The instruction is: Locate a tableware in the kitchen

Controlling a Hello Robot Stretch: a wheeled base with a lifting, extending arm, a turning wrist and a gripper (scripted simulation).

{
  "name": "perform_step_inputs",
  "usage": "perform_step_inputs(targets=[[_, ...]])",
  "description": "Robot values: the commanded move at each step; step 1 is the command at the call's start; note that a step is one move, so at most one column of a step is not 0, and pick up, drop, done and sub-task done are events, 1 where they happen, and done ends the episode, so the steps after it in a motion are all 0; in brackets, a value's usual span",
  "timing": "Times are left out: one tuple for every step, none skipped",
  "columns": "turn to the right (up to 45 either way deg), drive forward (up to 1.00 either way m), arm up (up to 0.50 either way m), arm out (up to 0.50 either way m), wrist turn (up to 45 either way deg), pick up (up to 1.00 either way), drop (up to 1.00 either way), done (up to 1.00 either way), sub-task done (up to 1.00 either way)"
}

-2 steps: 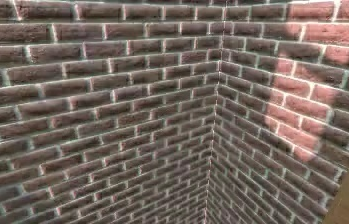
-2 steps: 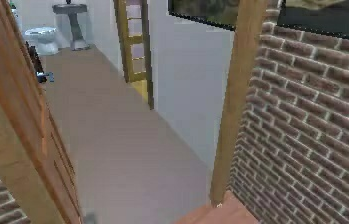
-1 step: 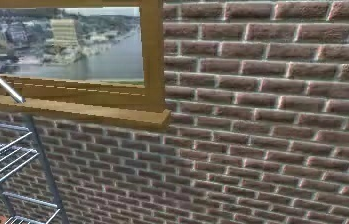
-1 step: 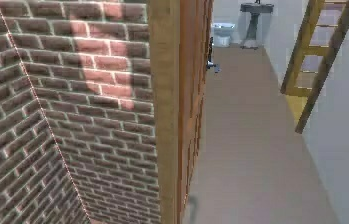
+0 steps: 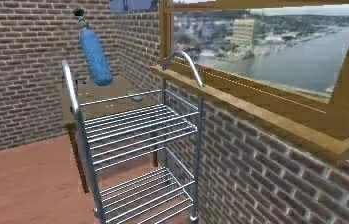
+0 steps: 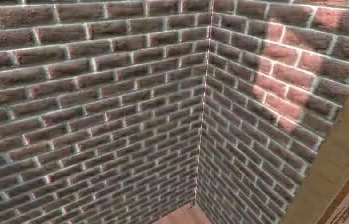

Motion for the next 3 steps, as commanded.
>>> perform_step_inputs(targets=[[-45.0,0.00,0.00,0.00,0.0,0.00,0.00,0.00,0.00],[-24.0,0.00,0.00,0.00,0.0,0.00,0.00,0.00,0.00],[0.0,1.00,0.00,0.00,0.0,0.00,0.00,0.00,0.00]])
